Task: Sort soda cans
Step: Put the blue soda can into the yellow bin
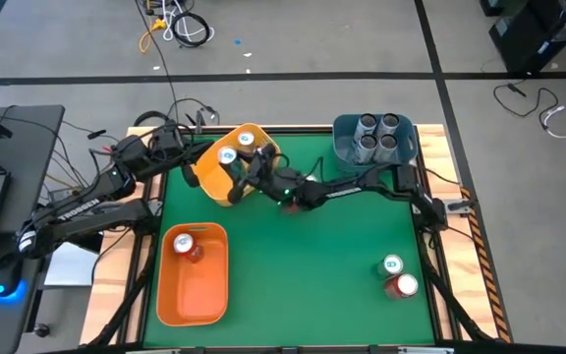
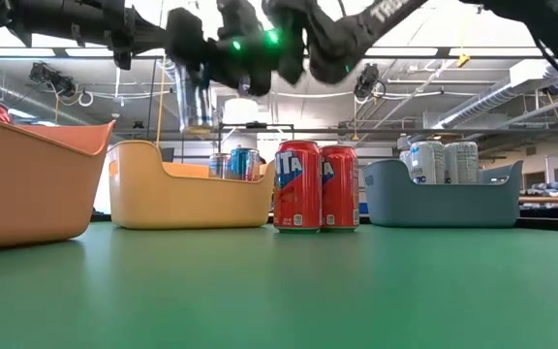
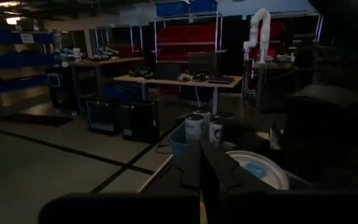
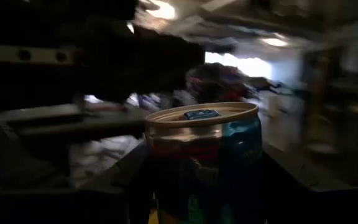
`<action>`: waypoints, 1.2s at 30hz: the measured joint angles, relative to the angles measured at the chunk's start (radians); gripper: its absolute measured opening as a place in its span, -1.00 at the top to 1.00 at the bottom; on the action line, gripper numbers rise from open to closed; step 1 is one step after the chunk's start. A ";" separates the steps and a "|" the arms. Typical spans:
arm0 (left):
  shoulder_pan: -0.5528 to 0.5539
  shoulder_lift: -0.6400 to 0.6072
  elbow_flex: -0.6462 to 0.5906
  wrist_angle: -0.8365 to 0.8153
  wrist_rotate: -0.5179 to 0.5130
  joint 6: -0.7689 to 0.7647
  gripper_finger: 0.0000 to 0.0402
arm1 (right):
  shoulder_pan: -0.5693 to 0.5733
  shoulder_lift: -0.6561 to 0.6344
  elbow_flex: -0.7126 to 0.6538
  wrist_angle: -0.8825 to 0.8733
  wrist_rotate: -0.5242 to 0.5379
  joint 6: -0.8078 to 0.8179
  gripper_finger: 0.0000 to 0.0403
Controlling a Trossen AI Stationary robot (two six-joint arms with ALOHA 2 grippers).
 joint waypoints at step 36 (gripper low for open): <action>-0.001 0.000 0.133 -0.187 0.002 0.069 1.00 | -0.093 0.494 0.664 -0.105 0.189 0.035 -0.07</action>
